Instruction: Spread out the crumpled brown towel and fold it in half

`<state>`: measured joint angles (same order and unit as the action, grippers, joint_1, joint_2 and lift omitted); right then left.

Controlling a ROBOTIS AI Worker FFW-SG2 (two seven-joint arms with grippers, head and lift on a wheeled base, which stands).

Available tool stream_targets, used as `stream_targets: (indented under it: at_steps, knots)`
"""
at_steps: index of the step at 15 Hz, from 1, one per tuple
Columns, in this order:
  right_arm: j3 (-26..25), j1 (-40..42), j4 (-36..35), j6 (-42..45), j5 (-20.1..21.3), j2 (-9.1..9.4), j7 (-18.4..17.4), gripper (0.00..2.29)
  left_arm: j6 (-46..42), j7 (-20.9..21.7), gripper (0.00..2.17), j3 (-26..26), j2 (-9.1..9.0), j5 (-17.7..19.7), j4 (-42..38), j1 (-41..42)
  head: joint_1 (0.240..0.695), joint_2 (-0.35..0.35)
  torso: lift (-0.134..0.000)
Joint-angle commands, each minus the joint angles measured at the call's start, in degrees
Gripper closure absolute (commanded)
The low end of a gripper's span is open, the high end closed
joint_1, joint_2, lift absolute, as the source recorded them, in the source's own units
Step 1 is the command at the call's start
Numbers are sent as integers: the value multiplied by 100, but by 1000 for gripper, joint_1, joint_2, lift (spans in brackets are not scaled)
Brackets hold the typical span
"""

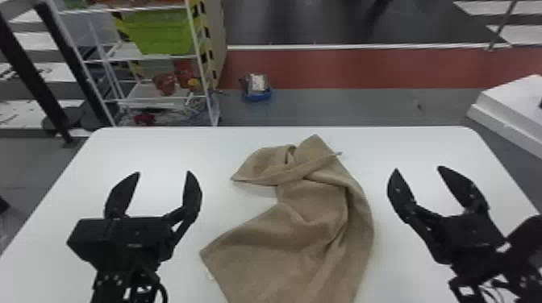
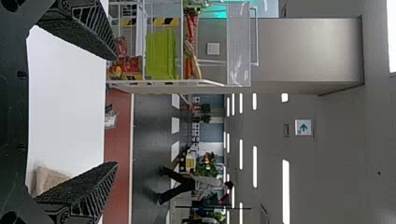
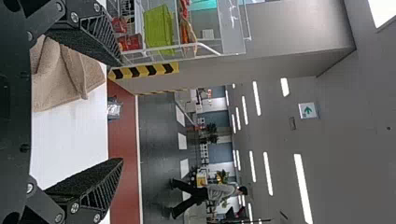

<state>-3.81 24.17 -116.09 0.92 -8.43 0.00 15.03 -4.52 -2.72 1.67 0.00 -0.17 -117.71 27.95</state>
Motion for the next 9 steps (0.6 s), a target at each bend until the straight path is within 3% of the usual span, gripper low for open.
stream_targets:
  at_steps: [1,9]
  knots:
    - [-6,0,-1,0,-1,5,0,181,9,0,90,0,-15,0,-7,0,695,54,-124]
    - [-24,0,-1,-53,-28,5,-9,181,27,0,90,0,-15,-36,-7,0,695,51,-124]
